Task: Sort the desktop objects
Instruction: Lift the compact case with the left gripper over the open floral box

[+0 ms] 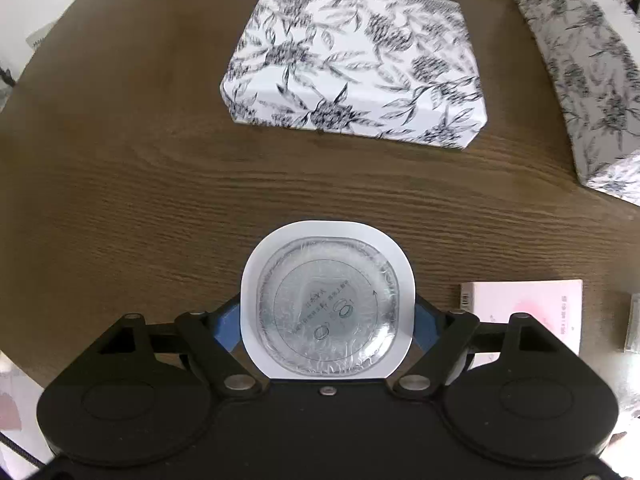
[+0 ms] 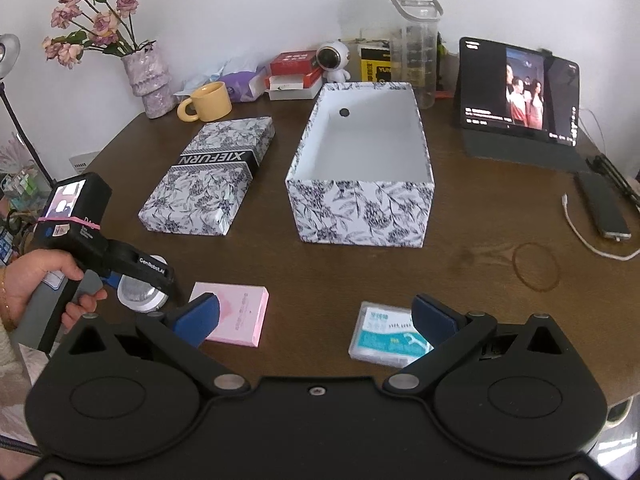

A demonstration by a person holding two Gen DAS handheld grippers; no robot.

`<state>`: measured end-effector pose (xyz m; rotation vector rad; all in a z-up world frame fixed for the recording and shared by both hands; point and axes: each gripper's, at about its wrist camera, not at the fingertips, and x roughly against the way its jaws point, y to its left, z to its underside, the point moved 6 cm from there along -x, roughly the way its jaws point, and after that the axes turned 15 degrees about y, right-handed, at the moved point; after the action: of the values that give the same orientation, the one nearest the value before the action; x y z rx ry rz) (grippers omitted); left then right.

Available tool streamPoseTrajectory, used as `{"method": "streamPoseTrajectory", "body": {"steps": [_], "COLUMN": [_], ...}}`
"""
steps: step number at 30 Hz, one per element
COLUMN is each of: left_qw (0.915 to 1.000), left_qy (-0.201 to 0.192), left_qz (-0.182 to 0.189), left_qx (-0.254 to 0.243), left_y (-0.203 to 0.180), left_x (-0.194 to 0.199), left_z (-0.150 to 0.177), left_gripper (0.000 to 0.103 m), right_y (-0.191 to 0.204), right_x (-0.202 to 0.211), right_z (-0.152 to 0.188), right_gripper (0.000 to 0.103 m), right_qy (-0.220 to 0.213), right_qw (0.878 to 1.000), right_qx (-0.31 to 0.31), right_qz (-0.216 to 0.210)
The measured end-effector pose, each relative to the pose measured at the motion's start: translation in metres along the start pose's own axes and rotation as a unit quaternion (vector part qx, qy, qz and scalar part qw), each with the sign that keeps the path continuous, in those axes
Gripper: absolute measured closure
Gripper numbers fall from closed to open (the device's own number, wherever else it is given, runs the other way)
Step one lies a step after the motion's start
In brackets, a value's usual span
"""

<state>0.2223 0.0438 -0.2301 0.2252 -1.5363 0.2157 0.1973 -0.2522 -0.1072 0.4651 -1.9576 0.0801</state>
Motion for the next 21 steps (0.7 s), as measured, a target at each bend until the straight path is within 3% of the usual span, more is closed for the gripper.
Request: {"method": "streamPoseTrajectory", "body": {"steps": [6,12,16,21], "left_qw": [0.9989,0.9924,0.9831,0.9652], "left_qy": [-0.043,-0.093,-0.124,-0.152], "left_qz": [0.007,0.02,0.028,0.054], "left_qx": [-0.017,-0.078,-0.132,-0.206], "left_y": [-0.006,-0.044,-0.09,-0.158], "left_x": [0.023,0.088,0.124,0.16], "left_z": [0.003,-0.02,-0.045,-0.097], "left_gripper": [0.023,0.023,0.023,0.023], "right_y": [-0.006,-0.017,-0.026,-0.038], "right_x": [0.012,0.021,0.025,0.023], "right_z": [0.019,0.027,0.014,-0.024], "right_gripper": [0.0,0.0,0.0,0.0], "right_qy": [-0.001,0.004,-0.001,-0.012], "right_qw": [1.0,1.0,1.0,1.0], "right_qx": [0.004,0.01,0.013,0.023], "right_qz": [0.006,0.011,0.009,0.007]}}
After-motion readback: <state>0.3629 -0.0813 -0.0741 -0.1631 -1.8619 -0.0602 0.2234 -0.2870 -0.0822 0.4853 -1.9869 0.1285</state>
